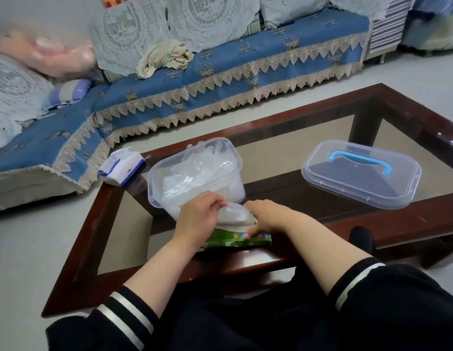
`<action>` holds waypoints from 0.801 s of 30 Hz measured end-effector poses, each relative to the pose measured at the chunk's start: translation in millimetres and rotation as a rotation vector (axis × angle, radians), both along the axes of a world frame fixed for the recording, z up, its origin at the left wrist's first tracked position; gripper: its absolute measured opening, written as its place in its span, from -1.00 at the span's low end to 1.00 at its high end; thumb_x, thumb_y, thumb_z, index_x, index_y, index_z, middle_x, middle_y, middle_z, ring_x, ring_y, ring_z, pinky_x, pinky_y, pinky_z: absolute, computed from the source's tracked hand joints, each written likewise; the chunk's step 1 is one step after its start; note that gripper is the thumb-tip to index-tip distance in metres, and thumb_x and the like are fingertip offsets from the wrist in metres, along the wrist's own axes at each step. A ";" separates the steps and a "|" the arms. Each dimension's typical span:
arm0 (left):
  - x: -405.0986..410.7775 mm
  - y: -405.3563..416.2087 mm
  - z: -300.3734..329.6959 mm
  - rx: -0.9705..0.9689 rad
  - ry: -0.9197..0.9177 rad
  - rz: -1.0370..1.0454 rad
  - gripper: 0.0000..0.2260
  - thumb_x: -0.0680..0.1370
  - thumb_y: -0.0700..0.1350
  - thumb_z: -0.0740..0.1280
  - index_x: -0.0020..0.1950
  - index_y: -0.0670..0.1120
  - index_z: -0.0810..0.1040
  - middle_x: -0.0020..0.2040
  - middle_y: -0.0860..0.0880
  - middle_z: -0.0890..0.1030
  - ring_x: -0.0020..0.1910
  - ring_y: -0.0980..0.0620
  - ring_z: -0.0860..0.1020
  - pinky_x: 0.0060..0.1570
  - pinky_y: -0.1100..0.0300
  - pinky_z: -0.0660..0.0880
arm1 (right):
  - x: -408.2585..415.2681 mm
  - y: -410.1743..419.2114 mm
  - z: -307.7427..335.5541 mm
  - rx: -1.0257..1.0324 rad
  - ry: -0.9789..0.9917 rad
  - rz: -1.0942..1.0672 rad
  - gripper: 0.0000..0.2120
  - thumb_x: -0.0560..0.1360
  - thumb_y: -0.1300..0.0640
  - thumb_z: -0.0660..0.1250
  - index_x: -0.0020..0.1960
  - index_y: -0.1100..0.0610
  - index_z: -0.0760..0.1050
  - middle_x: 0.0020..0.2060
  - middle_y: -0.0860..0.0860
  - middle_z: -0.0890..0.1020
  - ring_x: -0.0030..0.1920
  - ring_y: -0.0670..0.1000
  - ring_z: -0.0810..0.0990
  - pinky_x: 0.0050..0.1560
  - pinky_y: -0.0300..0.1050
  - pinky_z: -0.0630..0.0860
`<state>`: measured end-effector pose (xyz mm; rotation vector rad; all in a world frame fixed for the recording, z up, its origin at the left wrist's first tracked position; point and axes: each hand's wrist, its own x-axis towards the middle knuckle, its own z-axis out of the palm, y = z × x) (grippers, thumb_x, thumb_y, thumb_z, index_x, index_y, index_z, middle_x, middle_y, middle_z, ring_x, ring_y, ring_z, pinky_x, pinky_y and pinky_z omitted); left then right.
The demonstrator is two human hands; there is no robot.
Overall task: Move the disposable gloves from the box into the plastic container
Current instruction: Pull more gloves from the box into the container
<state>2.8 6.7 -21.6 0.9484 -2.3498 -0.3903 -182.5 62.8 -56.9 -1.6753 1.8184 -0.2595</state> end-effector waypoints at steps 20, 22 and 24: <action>-8.9 -77.7 77.7 -0.648 -0.121 0.029 -0.93 0.50 -0.28 0.39 -0.07 -0.22 0.66 -0.15 -0.16 0.66 -0.18 -0.16 0.60 -0.20 0.05 0.53 | -2.1 -0.6 1.3 0.016 0.081 0.029 -0.19 0.30 -0.19 0.52 0.45 -0.06 0.27 0.32 -0.02 0.44 0.37 0.07 0.31 0.29 0.13 0.38; -13.0 -86.6 54.9 -0.339 -0.282 0.125 -0.87 0.56 -0.20 0.32 -0.06 -0.19 0.66 -0.13 -0.13 0.65 -0.14 -0.16 0.58 -0.18 0.04 0.48 | -1.3 -0.5 -0.2 0.018 0.085 0.032 -0.18 0.29 -0.19 0.52 0.45 -0.07 0.27 0.33 -0.02 0.43 0.37 0.08 0.31 0.29 0.13 0.38; -15.7 -101.4 41.0 -0.051 -0.447 0.232 -0.80 0.60 -0.16 0.24 -0.11 -0.15 0.63 -0.18 -0.09 0.61 -0.15 -0.11 0.55 -0.17 0.05 0.41 | -1.3 -1.4 -1.1 0.020 0.086 0.030 -0.18 0.28 -0.20 0.52 0.45 -0.07 0.27 0.33 -0.03 0.42 0.37 0.08 0.31 0.29 0.13 0.38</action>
